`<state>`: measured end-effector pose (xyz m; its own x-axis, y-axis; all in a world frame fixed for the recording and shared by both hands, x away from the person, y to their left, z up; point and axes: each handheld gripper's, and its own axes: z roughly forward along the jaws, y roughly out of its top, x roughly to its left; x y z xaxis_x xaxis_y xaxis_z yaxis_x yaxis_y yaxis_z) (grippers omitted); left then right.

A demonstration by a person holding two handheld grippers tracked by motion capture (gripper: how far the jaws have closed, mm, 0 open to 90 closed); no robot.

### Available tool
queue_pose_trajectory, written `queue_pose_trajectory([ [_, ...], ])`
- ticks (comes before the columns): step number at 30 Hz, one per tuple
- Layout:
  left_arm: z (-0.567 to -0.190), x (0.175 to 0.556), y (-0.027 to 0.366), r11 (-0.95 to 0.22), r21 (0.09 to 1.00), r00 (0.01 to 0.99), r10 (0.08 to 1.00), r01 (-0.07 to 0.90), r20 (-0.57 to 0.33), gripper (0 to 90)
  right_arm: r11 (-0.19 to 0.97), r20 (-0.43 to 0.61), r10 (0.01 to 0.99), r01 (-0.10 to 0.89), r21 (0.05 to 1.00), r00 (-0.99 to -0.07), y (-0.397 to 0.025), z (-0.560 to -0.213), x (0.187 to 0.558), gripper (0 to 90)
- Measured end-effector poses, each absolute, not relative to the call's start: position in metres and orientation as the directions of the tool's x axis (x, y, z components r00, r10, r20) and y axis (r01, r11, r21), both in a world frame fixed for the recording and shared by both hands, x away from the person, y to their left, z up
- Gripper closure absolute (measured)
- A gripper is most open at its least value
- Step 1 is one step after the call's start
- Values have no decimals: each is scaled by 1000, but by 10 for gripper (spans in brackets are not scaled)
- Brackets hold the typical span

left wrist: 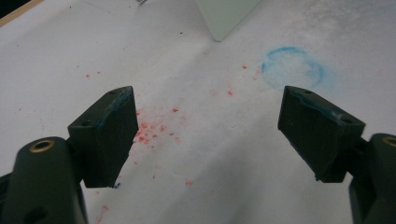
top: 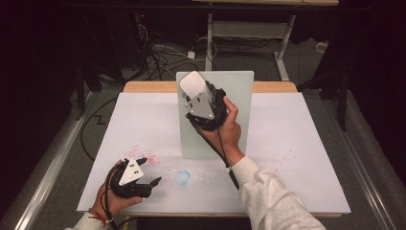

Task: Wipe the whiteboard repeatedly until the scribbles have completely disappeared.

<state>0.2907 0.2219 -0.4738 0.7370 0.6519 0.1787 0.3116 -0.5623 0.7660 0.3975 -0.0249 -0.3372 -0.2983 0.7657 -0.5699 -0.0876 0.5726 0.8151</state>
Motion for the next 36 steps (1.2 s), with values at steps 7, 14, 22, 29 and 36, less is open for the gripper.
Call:
queue_pose_trajectory([
  [7,-473,290,223,-559,768,736,653,311,178,192,609,-605,731,-99,787,-316,-16,-353,391,310],
  [14,-474,289,222,-562,766,735,653,311,180,192,642,-637,699,-108,759,-324,-21,-380,381,310],
  [22,-473,289,223,-565,767,732,654,304,191,192,650,-640,695,-91,754,-328,-45,-400,373,310],
  [29,-474,289,221,-563,765,732,656,313,183,192,644,-631,704,-82,760,-326,-58,-407,370,310],
  [36,-475,291,220,-563,764,733,656,315,181,192,659,-654,690,-106,745,-311,-49,-401,373,310],
])
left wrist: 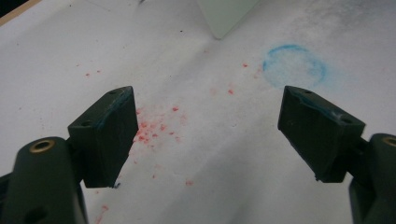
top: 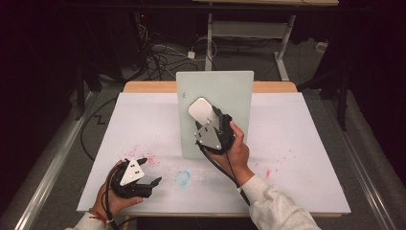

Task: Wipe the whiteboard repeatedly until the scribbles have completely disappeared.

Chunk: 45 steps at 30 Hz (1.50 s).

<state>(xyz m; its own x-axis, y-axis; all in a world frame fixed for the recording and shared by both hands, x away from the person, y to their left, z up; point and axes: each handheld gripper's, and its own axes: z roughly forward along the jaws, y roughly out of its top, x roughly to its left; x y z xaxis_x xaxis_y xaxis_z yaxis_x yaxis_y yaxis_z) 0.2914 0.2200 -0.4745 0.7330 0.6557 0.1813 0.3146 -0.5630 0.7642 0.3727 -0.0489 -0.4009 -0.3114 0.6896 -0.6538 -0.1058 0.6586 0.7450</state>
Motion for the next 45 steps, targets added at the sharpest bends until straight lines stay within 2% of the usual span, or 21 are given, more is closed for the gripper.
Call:
queue_pose_trajectory([
  [12,-473,290,224,-550,774,729,662,313,176,192,631,-632,708,-117,766,-316,-14,-364,388,310],
  [24,-473,289,224,-558,771,730,658,307,185,192,651,-649,686,-123,749,-329,-9,-379,382,310],
  [35,-473,288,225,-554,773,730,659,310,179,192,673,-655,670,-85,735,-349,-42,-400,372,310],
  [45,-474,289,223,-557,770,728,661,312,183,192,580,-558,774,-17,814,-298,-109,-387,377,311],
])
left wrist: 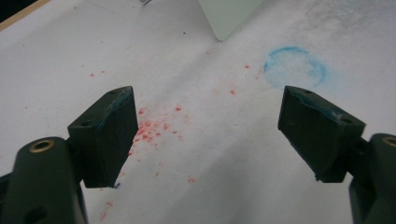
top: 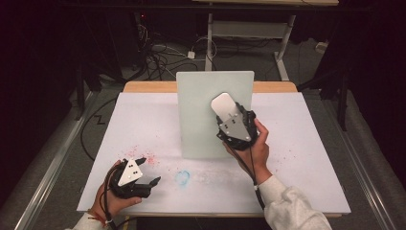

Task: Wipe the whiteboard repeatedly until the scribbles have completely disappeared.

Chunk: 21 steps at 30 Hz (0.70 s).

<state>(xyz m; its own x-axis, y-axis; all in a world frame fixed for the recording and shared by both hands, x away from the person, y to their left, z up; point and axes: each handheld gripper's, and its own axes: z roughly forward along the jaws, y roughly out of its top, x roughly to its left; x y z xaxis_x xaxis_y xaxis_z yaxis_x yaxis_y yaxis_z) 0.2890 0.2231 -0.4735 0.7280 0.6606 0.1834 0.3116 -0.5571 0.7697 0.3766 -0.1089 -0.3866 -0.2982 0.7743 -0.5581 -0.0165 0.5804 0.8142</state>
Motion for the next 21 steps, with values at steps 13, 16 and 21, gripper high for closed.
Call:
queue_pose_trajectory([
  [13,-474,290,222,-565,768,729,656,303,194,192,509,-482,841,61,858,-244,-169,-380,378,310],
  [16,-474,290,223,-566,766,729,656,304,196,192,500,-474,851,70,863,-225,-177,-378,378,310],
  [21,-473,289,222,-563,765,728,659,312,188,192,484,-463,866,81,871,-189,-189,-375,379,310],
])
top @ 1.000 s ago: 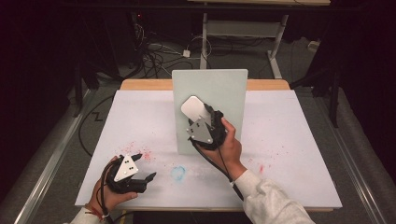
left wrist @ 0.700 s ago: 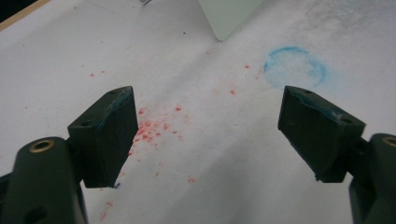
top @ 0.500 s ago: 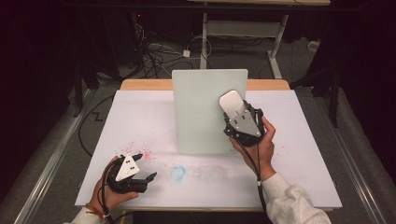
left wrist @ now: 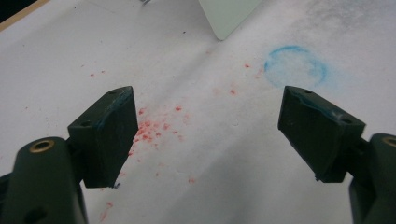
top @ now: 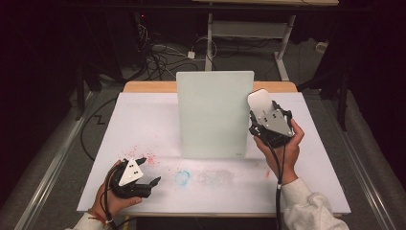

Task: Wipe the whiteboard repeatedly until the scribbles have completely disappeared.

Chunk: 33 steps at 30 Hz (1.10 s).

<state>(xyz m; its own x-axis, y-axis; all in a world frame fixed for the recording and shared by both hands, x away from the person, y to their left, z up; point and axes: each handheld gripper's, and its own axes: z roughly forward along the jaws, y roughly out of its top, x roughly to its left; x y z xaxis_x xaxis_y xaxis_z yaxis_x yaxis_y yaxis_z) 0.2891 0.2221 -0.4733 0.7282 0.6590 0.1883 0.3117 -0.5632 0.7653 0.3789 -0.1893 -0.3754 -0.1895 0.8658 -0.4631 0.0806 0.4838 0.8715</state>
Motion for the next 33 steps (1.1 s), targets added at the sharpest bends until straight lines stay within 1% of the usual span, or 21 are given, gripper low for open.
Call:
queue_pose_trajectory([
  [1,-473,290,222,-567,767,728,656,301,199,192,480,-460,869,85,873,-183,-192,-375,379,310],
  [3,-473,289,222,-562,766,726,661,313,188,192,471,-453,875,90,877,-172,-196,-373,378,310],
  [9,-473,289,222,-567,766,727,657,301,201,192,476,-456,870,79,876,-188,-203,-374,372,310],
  [13,-473,289,222,-568,766,727,657,301,202,192,475,-453,865,59,878,-217,-204,-375,365,310],
  [23,-473,290,223,-564,768,722,662,303,202,192,478,-447,848,46,877,-283,-205,-380,355,310],
  [27,-473,291,223,-556,768,721,668,317,186,192,465,-428,850,53,884,-308,-206,-382,352,310],
  [31,-473,293,224,-562,768,721,664,308,197,192,461,-420,847,57,885,-324,-209,-382,351,310],
  [33,-474,293,224,-556,767,720,669,321,184,192,453,-410,848,58,890,-336,-210,-382,350,310],
])
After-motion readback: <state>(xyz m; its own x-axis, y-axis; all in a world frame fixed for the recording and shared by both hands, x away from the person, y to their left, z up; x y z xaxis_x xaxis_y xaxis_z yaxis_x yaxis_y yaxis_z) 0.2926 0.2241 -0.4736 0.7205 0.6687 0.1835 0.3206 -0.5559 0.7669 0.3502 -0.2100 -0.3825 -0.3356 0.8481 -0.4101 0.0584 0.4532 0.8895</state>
